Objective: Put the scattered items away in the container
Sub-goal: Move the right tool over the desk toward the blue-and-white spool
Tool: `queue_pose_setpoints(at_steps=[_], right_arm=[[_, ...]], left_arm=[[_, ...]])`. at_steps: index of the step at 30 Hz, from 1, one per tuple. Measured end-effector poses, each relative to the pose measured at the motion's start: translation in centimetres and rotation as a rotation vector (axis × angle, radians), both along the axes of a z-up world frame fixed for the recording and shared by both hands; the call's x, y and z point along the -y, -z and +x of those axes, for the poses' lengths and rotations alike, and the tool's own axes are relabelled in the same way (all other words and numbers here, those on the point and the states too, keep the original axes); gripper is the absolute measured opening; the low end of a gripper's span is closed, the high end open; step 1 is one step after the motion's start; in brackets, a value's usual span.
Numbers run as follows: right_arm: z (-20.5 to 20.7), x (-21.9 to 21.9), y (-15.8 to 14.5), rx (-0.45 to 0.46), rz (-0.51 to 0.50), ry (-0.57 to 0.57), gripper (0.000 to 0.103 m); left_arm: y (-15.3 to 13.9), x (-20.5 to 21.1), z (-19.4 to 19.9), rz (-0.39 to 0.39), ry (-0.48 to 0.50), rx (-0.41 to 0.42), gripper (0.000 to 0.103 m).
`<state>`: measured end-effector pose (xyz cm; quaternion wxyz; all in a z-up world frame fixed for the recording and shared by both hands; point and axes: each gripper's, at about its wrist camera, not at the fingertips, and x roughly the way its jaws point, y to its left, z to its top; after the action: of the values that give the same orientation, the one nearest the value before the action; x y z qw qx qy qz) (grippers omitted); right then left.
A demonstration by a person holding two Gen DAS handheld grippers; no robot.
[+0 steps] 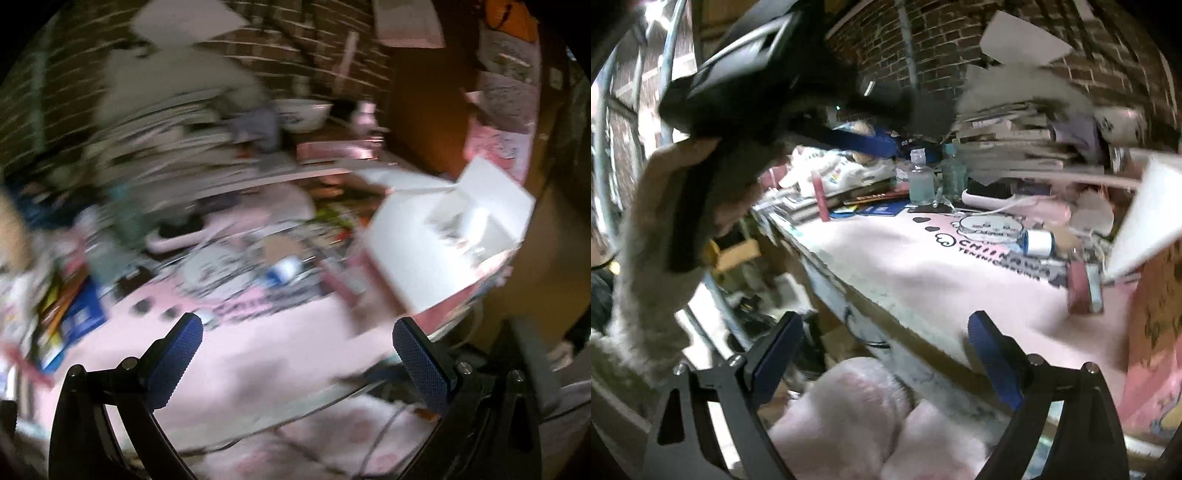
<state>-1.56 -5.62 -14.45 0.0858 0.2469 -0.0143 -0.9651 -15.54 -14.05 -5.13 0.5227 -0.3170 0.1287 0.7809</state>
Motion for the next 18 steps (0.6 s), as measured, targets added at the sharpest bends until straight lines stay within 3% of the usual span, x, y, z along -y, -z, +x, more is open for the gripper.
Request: queue_pose_setpoints(at_steps=[7, 12, 14, 18], right_arm=[[-3.4, 1.0, -1.4, 0.004, 0.189, 0.200, 0.090], [-5.2, 0.4, -3.6, -0.046, 0.210, 0.249, 0.090], [-6.1, 0.0, -4.4, -0.033, 0.167, 0.237, 0.090], [-8.2, -1.1, -5.3, 0.007, 0.124, 0.283, 0.076]], left_arm=[[3.7, 5.9, -1.6, -0.010, -0.246, -0.021, 0.103], [5.5, 7.3, -2.5, 0.043, -0.283, 0.035, 0.103], [6.0, 7.4, -2.6, 0.058, -0.274, 0.048, 0.103], [6.7, 7.4, -2.9, 0.079, -0.270, 0.065, 0.103]])
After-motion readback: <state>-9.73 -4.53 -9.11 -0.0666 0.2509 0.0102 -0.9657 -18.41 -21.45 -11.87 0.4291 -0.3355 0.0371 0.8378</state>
